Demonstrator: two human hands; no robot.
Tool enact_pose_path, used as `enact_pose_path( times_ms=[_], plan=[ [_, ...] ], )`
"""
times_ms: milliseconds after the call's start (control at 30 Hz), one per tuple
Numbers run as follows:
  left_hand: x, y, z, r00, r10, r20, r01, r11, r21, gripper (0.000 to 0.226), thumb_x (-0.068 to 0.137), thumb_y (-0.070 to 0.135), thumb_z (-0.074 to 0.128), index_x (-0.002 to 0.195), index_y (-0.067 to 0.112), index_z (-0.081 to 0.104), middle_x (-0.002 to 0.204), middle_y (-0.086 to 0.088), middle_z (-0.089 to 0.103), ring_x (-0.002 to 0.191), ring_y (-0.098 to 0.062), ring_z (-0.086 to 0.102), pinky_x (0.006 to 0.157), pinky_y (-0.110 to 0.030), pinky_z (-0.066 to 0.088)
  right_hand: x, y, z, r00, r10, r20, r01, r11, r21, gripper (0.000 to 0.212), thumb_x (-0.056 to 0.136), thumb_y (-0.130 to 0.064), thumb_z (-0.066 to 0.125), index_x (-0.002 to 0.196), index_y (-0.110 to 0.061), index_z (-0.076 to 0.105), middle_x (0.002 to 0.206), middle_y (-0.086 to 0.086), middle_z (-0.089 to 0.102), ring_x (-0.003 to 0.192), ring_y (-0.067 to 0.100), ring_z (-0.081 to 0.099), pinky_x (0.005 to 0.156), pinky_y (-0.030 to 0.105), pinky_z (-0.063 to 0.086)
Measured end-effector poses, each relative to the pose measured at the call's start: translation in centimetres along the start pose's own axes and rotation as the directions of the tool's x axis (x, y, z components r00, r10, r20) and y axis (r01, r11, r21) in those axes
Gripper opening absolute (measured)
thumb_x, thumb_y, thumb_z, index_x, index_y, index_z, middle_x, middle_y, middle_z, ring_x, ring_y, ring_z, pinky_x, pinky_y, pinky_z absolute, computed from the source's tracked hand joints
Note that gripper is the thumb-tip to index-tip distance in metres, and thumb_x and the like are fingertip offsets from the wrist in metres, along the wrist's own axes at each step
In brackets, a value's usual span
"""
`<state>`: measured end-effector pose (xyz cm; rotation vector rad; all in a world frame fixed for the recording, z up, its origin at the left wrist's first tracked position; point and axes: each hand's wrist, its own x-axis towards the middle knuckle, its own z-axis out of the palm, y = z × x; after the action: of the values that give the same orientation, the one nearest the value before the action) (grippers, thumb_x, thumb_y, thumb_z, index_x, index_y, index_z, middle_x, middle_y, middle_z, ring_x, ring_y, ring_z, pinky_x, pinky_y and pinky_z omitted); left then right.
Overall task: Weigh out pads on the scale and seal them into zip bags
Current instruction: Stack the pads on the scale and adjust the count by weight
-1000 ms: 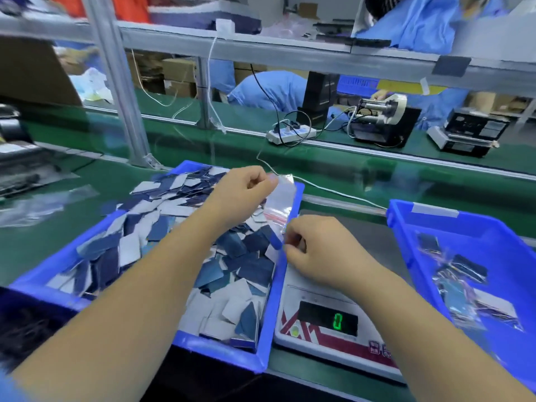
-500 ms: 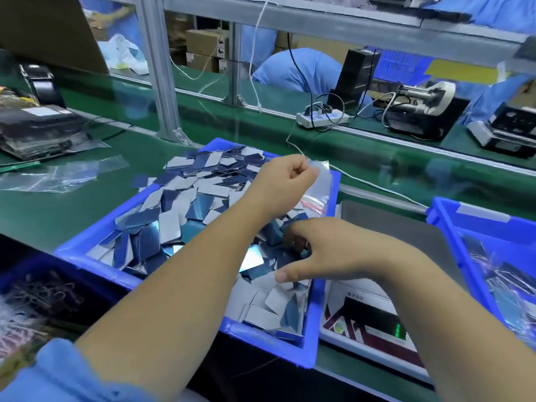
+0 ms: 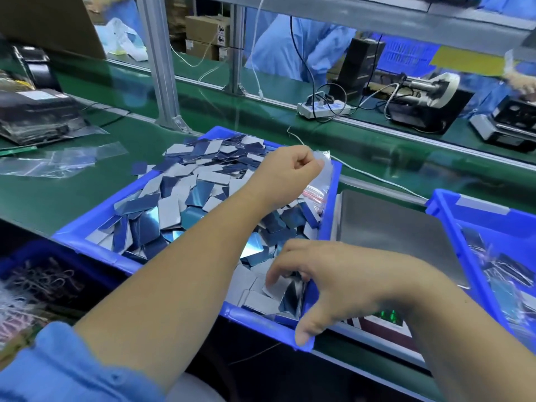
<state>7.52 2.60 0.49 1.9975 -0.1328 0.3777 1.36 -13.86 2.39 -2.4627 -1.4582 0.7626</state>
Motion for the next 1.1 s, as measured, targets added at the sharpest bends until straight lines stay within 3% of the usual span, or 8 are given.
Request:
enact_pose_path(
  times_ms=[100,233,467,700,767,933,1033,1100],
  plan=[
    [0.0,0.0,0.0,1.0,0.002,-0.002,-0.002,1.0,0.001,0.034,0.097,0.03,0.058,0.077,0.003,0.052,0.053,0.009,0.039,0.047,-0.008,0.031,0.045,-0.016,0.029,0.3,-0.1,0.2,0.997,0.013,-0.081,-0.01,0.999,0.035,0.049,0.07,-0.051,0.083,0.107,-0.045,0.051,0.096,-0.023,0.05,0.086,-0.013,0.048,0.067,0.013,0.038],
    [0.0,-0.1,0.1,1.0,0.002,-0.003,-0.002,1.0,0.014,0.033,0.097,0.03,0.058,0.078,0.003,0.053,0.048,0.013,0.037,0.047,-0.007,0.032,0.045,-0.015,0.03,0.5,-0.1,0.1,0.993,0.048,-0.11,-0.039,0.996,0.081,0.05,0.071,-0.046,0.083,0.106,-0.046,0.047,0.086,-0.025,0.053,0.074,-0.005,0.052,0.061,0.014,0.04],
    [0.0,-0.3,0.0,1.0,-0.009,-0.005,0.009,1.0,0.024,0.034,0.097,0.03,0.059,0.079,0.001,0.054,0.047,0.015,0.039,0.045,-0.005,0.033,0.045,-0.013,0.031,0.6,-0.9,-0.2,0.998,0.042,-0.056,-0.048,0.993,-0.111,0.033,0.077,-0.044,0.075,0.107,-0.033,0.064,0.097,-0.015,0.058,0.089,0.003,0.055,0.08,0.029,0.052],
    [0.0,-0.4,0.0,0.999,-0.031,0.01,0.031,0.999,0.022,0.035,0.097,0.032,0.058,0.081,0.001,0.055,0.047,0.015,0.038,0.047,-0.005,0.034,0.046,-0.012,0.032,0.8,-0.8,-0.3,0.998,0.059,-0.021,-0.062,0.978,-0.198,0.033,0.081,-0.051,0.072,0.107,-0.034,0.062,0.102,-0.011,0.061,0.092,0.012,0.057,0.081,0.039,0.054],
    [0.1,-0.4,0.0,0.999,-0.045,0.017,0.044,0.999,0.014,0.034,0.097,0.032,0.058,0.079,0.003,0.055,0.047,0.016,0.038,0.047,-0.005,0.034,0.045,-0.011,0.032,0.9,-0.3,-0.4,0.999,0.016,-0.036,-0.021,0.987,-0.161,0.028,0.083,-0.048,0.072,0.104,-0.032,0.064,0.098,-0.012,0.062,0.089,0.011,0.058,0.079,0.036,0.053],
    [0.1,-0.3,0.0,0.999,-0.051,0.019,0.051,0.999,-0.008,0.032,0.096,0.032,0.059,0.073,0.011,0.053,0.053,0.012,0.044,0.048,-0.007,0.035,0.046,-0.013,0.032,1.3,1.1,-1.2,0.982,-0.047,-0.184,0.044,0.999,-0.02,0.016,0.083,-0.032,0.077,0.097,-0.027,0.071,0.077,-0.027,0.059,0.077,-0.008,0.056,0.067,0.009,0.041],
    [0.3,-0.3,-0.1,0.998,-0.067,-0.004,0.067,0.997,-0.05,0.034,0.096,0.032,0.059,0.077,0.005,0.053,0.076,-0.021,0.059,0.057,-0.011,0.041,0.049,-0.017,0.036,1.4,1.8,-1.5,0.963,-0.009,-0.271,0.04,0.993,0.111,0.014,0.082,-0.026,0.08,0.086,-0.033,0.068,0.073,-0.024,0.063,0.069,-0.009,0.058,0.065,0.008,0.042],
    [0.4,-0.2,-0.3,0.997,-0.074,-0.028,0.071,0.991,-0.112,0.033,0.095,0.03,0.059,0.07,0.011,0.051,0.086,-0.026,0.065,0.055,-0.01,0.042,0.047,-0.014,0.035,1.5,2.3,-1.6,0.937,0.04,-0.348,0.032,0.979,0.201,0.023,0.083,-0.023,0.08,0.074,-0.035,0.062,0.066,-0.02,0.062,0.059,-0.002,0.055,0.059,0.011,0.042]
  ],
)
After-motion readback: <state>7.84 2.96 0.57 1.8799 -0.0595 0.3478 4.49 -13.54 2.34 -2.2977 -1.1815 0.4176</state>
